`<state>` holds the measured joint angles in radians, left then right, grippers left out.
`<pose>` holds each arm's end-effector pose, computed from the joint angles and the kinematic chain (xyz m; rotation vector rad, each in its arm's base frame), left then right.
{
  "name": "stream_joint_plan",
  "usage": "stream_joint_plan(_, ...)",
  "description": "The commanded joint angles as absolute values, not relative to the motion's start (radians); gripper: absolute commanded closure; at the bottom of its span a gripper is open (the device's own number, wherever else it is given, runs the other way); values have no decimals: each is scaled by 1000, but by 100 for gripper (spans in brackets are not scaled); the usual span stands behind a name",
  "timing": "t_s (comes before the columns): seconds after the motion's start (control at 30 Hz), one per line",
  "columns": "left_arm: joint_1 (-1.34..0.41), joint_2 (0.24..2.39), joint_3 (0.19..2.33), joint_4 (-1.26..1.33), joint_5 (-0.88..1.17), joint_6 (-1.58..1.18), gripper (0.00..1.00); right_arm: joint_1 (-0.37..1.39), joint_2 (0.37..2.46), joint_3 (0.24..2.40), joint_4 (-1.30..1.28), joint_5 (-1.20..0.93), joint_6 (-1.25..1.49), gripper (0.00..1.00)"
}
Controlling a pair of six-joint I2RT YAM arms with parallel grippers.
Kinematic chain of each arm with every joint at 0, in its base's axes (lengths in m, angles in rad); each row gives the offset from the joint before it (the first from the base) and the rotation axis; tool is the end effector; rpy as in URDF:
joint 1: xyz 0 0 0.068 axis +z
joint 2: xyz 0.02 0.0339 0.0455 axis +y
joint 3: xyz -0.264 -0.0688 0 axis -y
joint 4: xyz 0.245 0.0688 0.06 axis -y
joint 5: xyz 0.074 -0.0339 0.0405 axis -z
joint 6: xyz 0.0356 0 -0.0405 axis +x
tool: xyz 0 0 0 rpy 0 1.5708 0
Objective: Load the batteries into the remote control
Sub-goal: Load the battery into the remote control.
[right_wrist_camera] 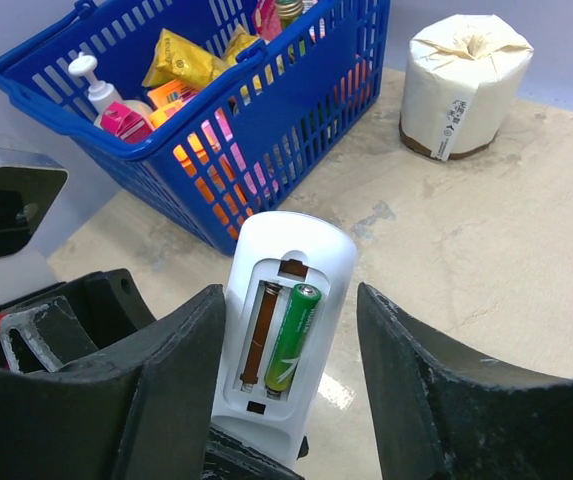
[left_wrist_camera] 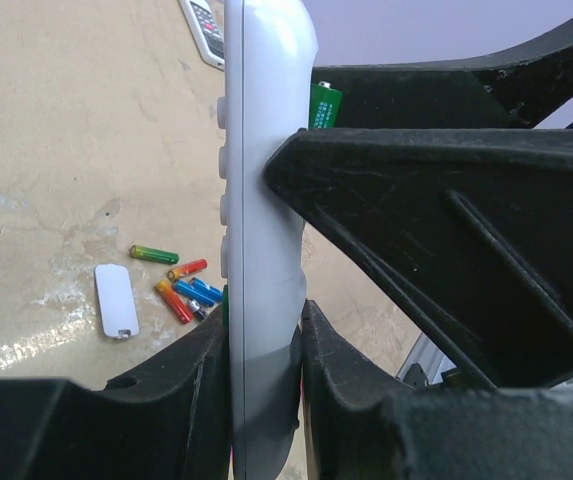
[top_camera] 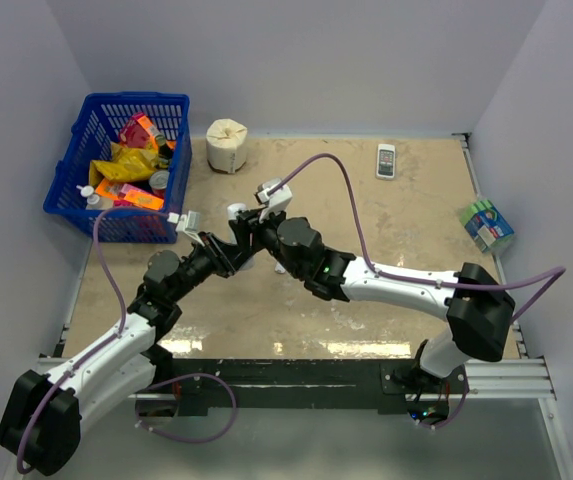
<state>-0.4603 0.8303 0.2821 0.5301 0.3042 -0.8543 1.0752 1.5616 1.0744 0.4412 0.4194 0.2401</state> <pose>0.1657 -0.0940 0.2299 -0.0827 1.7363 -1.2400 0.1880 0.3173 0.3109 -0.3564 1.6164 0.6737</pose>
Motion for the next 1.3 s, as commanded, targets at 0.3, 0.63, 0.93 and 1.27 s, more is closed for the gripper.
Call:
stream_joint_plan(0.3,-463,851,302,652,359,-854,100,1068,1444,1245,258,313,143,19)
stream_joint_plan(0.63,-463,862,324,653,396,-833,100,951,1324,1267,75,111,-55,6)
stream_joint_plan(0.93,-463,881,336,696,442,-827,100,827,1258,1181,34,-190,-341,11)
stream_joint_plan(1.27,-462,888,356,719,491,-821,100,765,1270,1149,72,-478,-413,36)
